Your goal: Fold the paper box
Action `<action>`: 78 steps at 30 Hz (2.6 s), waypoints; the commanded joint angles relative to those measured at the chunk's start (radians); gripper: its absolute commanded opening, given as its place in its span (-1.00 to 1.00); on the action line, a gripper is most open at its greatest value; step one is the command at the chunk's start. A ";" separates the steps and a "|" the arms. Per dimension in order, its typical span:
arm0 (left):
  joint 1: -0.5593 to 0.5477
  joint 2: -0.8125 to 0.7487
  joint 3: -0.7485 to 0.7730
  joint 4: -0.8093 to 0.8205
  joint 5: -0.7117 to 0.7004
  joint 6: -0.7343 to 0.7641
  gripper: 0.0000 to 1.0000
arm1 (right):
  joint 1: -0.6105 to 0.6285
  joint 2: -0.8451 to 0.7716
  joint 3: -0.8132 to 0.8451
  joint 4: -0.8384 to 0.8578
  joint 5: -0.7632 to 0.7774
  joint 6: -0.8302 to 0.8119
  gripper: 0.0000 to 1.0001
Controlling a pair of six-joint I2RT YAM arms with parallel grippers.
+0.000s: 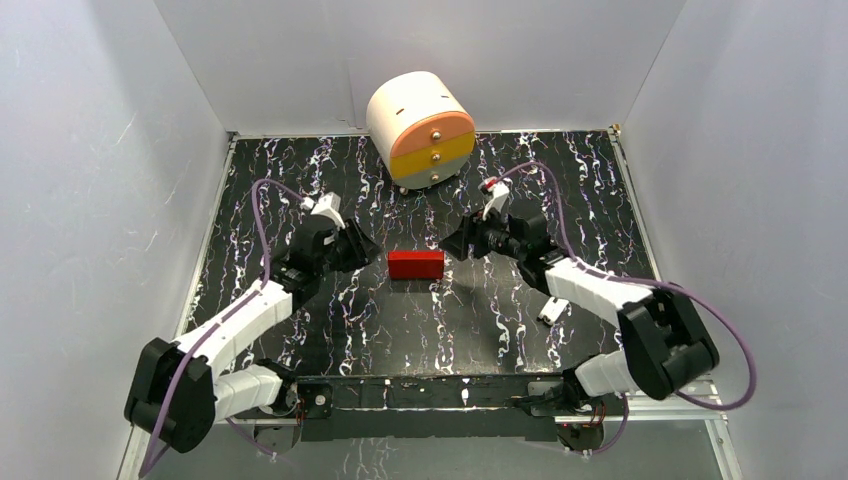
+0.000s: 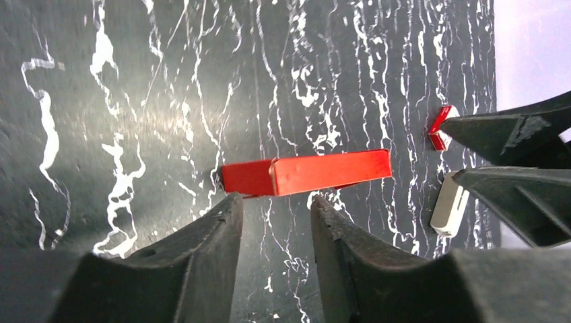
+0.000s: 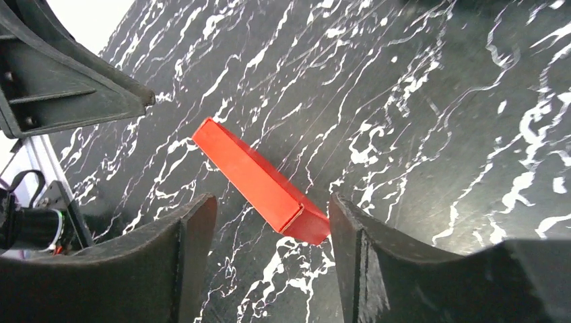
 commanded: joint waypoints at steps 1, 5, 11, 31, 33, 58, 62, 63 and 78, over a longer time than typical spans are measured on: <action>0.004 -0.034 0.111 -0.122 0.028 0.210 -0.15 | -0.014 -0.130 0.063 -0.126 0.096 -0.101 0.50; 0.003 0.011 0.192 -0.155 0.200 0.431 -0.05 | -0.023 -0.253 0.052 -0.213 0.170 -0.146 0.83; -0.004 0.142 0.358 -0.324 0.297 0.674 0.11 | -0.025 -0.474 0.028 -0.377 0.355 -0.232 0.97; -0.221 0.474 0.560 -0.439 0.196 1.237 0.43 | -0.025 -0.867 -0.074 -0.504 0.509 -0.314 0.97; -0.222 0.501 0.572 -0.439 0.202 1.255 0.42 | -0.025 -0.867 -0.073 -0.504 0.511 -0.313 0.97; -0.388 0.543 0.365 0.109 -0.254 1.606 -0.56 | -0.025 -1.008 -0.005 -0.662 0.644 -0.363 0.97; -0.437 0.566 0.280 0.269 -0.318 1.699 -0.52 | -0.025 -1.015 -0.020 -0.674 0.646 -0.348 0.97; -0.450 0.569 0.273 0.277 -0.326 1.708 -0.50 | -0.025 -1.016 -0.024 -0.674 0.645 -0.347 0.97; -0.507 0.394 0.273 -0.001 -0.224 1.556 0.59 | -0.025 -1.025 -0.034 -0.677 0.664 -0.349 0.97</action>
